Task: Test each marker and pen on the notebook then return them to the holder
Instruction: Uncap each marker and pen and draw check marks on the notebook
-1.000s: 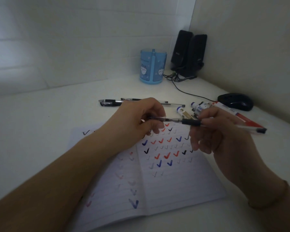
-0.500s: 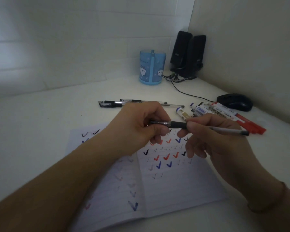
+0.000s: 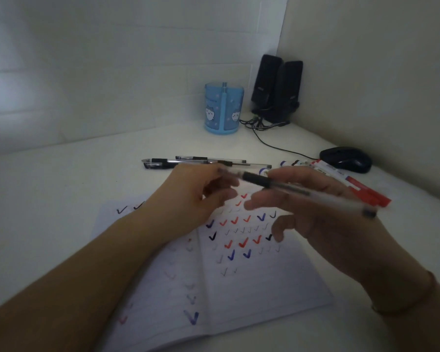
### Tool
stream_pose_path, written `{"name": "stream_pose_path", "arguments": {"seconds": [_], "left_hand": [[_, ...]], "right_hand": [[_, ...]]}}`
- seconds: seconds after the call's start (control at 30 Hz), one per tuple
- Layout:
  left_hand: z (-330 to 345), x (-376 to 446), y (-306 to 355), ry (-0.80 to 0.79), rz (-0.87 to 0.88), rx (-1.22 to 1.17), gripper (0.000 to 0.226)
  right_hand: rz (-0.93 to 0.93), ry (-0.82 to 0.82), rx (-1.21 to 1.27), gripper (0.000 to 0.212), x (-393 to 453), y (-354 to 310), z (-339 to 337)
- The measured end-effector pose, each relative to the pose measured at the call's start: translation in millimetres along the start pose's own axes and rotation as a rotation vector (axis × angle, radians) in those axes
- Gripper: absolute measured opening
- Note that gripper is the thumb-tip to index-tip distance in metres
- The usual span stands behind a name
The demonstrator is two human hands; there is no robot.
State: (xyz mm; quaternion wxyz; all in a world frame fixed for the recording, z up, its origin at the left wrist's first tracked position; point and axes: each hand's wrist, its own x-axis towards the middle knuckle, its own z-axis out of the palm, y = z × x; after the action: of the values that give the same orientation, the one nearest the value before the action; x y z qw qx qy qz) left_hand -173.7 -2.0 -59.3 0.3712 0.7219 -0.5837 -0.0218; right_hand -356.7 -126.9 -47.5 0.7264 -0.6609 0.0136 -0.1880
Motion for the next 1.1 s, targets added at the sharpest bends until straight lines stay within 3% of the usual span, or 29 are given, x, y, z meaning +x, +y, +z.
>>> {"name": "stream_pose_path", "arguments": {"seconds": [0.07,0.17,0.23,0.3,0.43,0.57,0.73,0.97,1.1], "left_hand": [[0,1,-6,0.057,-0.006,0.069,0.008],[-1,5,-24,0.154,-0.071,0.242,0.013],[-6,7,-41,0.222,-0.131,0.341,0.018],[-12,7,-54,0.261,-0.245,0.395,0.023],[-17,7,-66,0.207,-0.429,0.443,0.033],[-17,9,-72,0.152,-0.470,0.453,0.033],[-17,10,-79,0.168,-0.506,0.473,0.030],[-19,13,-83,0.232,-0.511,0.496,0.021],[-21,12,-83,0.312,-0.427,0.495,0.014]], "right_hand": [[0.057,0.115,-0.020,0.030,2,-4,1],[0.034,0.491,-0.279,0.008,4,-2,-7],[0.016,0.712,-0.617,0.022,6,1,-18],[0.058,0.793,-0.940,0.031,6,2,-29],[0.231,0.705,-1.207,0.026,7,7,-39],[0.372,0.598,-1.310,0.033,9,15,-41],[0.415,0.597,-1.413,0.034,7,15,-41],[0.379,0.610,-1.448,0.032,8,14,-37],[0.189,0.739,-1.452,0.024,6,11,-33]]}}
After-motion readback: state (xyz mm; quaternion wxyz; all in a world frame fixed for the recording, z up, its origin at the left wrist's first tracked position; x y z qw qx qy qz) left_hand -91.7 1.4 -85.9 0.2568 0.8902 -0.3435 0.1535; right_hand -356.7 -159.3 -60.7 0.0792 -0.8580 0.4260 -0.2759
